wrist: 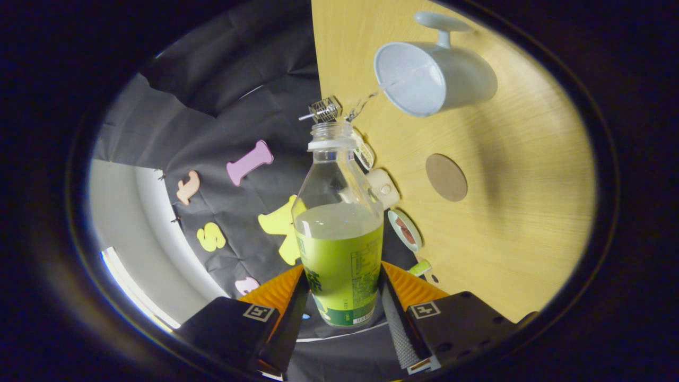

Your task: Take the bottle from table, then pour the juice into the cup, finally place the bottle on the coaster

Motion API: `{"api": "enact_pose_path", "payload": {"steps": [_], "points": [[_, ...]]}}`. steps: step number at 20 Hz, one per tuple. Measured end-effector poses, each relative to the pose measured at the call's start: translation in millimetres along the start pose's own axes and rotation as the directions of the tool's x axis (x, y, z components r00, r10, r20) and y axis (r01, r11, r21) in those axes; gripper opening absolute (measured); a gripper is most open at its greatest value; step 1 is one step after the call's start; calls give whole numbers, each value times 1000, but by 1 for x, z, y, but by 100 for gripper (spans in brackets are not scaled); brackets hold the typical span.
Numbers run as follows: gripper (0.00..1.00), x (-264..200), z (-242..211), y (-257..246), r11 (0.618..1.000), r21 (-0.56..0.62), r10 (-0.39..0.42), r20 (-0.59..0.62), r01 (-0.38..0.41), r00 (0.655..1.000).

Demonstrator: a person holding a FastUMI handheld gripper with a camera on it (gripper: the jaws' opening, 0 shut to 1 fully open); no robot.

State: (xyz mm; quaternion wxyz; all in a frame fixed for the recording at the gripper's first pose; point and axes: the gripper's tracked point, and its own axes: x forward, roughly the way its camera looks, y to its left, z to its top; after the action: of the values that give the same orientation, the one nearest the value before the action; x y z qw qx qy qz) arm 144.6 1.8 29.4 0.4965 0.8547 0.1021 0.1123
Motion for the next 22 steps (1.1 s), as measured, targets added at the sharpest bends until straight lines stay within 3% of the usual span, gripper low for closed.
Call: {"api": "enact_pose_path", "payload": {"steps": [22], "points": [[78, 2, -4, 36, 988, 153, 36, -23, -32, 999]]}}
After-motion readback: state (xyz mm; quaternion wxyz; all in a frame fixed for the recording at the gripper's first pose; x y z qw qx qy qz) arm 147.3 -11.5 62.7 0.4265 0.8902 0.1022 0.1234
